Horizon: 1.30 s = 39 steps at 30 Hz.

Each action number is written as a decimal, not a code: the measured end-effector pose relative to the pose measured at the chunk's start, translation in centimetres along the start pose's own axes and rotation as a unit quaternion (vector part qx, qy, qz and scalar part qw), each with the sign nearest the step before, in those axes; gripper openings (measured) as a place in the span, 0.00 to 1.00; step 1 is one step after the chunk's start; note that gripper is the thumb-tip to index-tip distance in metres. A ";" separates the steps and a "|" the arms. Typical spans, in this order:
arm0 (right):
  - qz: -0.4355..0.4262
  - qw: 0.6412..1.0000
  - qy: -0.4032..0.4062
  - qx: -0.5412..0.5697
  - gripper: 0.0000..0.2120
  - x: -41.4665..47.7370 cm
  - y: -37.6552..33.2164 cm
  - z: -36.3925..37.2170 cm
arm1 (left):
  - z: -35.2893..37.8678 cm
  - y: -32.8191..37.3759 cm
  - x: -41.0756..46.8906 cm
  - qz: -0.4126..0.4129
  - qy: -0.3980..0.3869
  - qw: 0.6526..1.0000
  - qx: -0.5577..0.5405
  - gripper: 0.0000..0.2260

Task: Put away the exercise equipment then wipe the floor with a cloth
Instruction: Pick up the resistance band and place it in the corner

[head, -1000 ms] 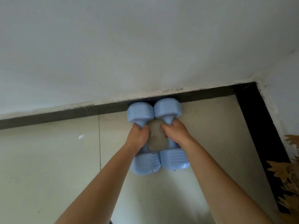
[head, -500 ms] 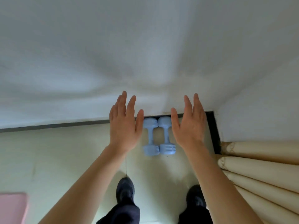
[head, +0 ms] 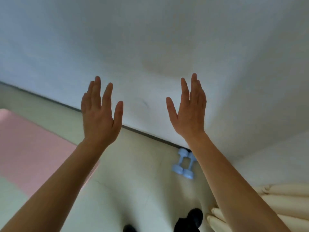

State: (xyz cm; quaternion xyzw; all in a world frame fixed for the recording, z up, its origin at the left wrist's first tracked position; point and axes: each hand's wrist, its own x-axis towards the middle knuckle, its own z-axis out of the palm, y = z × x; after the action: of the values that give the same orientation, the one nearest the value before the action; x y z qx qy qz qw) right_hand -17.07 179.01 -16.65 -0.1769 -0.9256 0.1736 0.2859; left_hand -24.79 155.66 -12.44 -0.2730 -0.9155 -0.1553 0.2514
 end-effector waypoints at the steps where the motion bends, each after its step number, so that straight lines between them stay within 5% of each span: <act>1: -0.022 1.000 -0.005 0.006 0.34 0.3 -2.4 -0.6 | -2.1 -1.1 -0.8 -0.018 0.008 1.000 0.010 0.24; 9: -0.212 0.973 -0.006 0.094 0.32 -6.4 -27.1 -0.3 | -19.6 -16.4 -14.7 -0.157 0.029 0.981 0.111 0.27; 19: -0.413 0.884 -0.111 0.190 0.31 -24.9 -63.5 5.6 | -43.7 -39.7 -38.2 -0.349 0.067 0.900 0.253 0.28; 27: -0.486 0.840 -0.140 0.196 0.31 -28.6 -77.6 13.6 | -47.5 -52.4 -44.9 -0.429 0.106 0.856 0.269 0.28; 39: -0.498 0.796 -0.222 0.261 0.32 -28.6 -107.1 30.1 | -52.7 -79.2 -45.6 -0.479 0.023 0.820 0.312 0.28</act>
State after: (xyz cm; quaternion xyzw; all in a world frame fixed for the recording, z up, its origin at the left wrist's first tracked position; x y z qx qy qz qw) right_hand -37.11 66.26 -8.17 0.4338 -0.8434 0.2768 0.1546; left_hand -17.75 50.61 -5.48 0.2968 -0.9242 0.0314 0.2381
